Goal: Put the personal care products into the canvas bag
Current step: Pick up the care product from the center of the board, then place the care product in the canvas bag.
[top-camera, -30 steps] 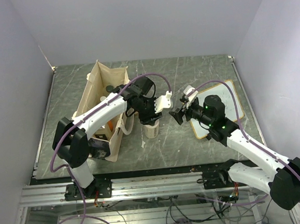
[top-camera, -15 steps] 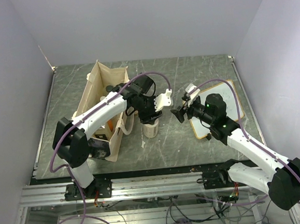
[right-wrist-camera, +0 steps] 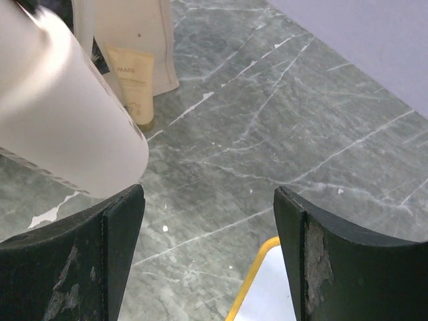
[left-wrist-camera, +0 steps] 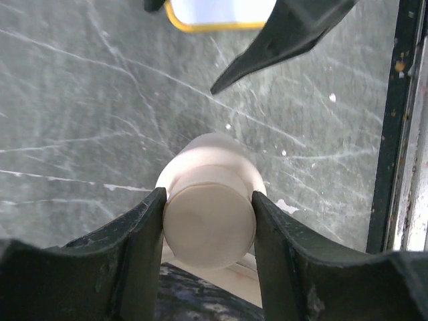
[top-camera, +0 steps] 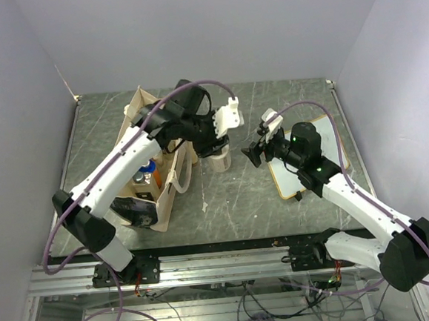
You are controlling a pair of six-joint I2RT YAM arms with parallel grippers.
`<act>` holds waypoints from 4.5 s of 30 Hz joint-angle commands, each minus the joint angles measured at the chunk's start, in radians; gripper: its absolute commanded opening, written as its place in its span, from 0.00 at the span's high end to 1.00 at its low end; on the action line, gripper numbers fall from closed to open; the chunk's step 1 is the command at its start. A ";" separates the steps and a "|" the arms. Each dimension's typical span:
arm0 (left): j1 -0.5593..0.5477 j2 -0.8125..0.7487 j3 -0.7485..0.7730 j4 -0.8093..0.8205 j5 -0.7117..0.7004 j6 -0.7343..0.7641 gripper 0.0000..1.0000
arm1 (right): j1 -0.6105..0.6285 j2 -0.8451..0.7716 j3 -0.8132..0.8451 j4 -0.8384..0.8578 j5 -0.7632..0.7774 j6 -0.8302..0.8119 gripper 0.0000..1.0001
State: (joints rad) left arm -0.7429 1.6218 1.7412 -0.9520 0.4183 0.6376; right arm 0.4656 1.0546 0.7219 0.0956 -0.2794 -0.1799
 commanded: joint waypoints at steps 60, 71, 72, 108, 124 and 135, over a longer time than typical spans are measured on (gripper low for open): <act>0.594 -0.665 -0.093 -0.151 0.111 -0.310 0.93 | 0.529 0.445 0.835 -0.308 0.046 0.016 0.35; 0.594 -0.668 -0.127 -0.207 0.021 -0.320 0.93 | 0.458 0.477 1.007 -0.533 -0.110 -0.013 0.44; 0.594 -0.672 -0.131 -0.210 0.005 -0.330 0.93 | 0.484 0.483 1.022 -0.560 -0.103 -0.015 0.44; 0.609 -0.771 -0.293 -0.133 -0.098 -0.414 0.93 | 0.866 0.645 0.961 -0.495 0.164 0.033 0.52; 0.609 -0.775 -0.335 -0.133 -0.069 -0.377 0.93 | 0.878 0.678 0.987 -0.492 0.146 -0.004 0.82; 0.609 -0.766 -0.354 -0.190 0.041 -0.261 0.93 | 0.876 0.694 1.102 -0.507 0.135 -0.077 1.00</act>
State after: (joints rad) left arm -0.1455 0.8677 1.3762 -1.1824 0.3878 0.3237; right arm 1.3346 1.7531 1.7569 -0.4377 -0.1211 -0.2218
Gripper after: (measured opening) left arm 0.577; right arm 0.035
